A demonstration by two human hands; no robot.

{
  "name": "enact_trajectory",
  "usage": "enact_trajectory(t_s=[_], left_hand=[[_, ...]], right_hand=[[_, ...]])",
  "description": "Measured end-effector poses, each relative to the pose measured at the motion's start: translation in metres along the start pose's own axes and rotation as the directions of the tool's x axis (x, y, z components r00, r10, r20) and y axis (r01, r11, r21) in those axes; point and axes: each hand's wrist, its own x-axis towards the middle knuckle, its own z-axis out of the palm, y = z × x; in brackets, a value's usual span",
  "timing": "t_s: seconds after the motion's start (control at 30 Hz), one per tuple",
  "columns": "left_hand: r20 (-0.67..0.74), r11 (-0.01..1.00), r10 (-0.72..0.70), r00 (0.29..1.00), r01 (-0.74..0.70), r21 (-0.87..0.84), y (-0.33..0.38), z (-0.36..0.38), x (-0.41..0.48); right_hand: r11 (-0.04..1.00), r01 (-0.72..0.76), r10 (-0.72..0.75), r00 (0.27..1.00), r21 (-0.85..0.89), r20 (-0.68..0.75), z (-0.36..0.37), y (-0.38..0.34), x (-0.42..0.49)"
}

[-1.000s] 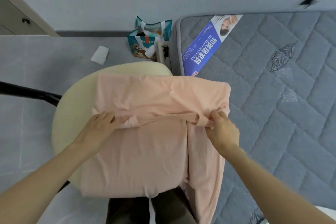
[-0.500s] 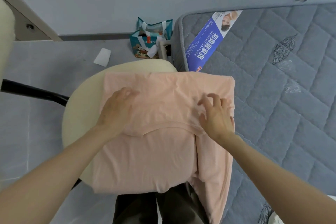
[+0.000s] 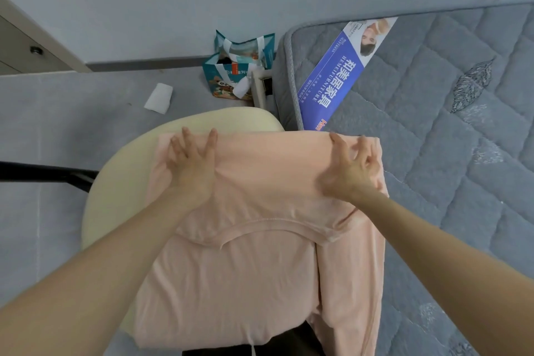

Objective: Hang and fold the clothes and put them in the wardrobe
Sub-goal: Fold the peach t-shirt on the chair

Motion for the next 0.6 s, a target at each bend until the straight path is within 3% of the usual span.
enact_trajectory(t_s=[0.13,0.23,0.3,0.4,0.6], left_hand=[[-0.022,0.997,-0.039,0.999,0.037,-0.063,0.003,-0.009,0.004],[-0.109,0.996,0.082,0.991,-0.078,0.042,0.010,-0.016,0.007],[-0.169,0.984,0.138,0.976,-0.116,0.133,0.011,-0.018,0.012],[-0.237,0.974,0.122,0.964,-0.070,0.215,0.009,-0.022,0.020],[-0.152,0.928,0.160,0.975,-0.096,0.359,-0.016,-0.027,0.010]], right_hand=[[0.999,-0.033,0.033,0.999,0.011,-0.037,-0.008,-0.008,-0.003],[0.953,0.157,-0.207,0.963,-0.260,-0.175,-0.015,-0.023,-0.001],[0.900,0.257,-0.318,0.940,-0.351,-0.127,-0.019,-0.031,0.006],[0.842,0.219,-0.306,0.947,-0.493,-0.101,-0.022,-0.034,0.017],[0.750,0.254,-0.319,0.948,-0.610,0.003,-0.042,-0.029,0.010]])
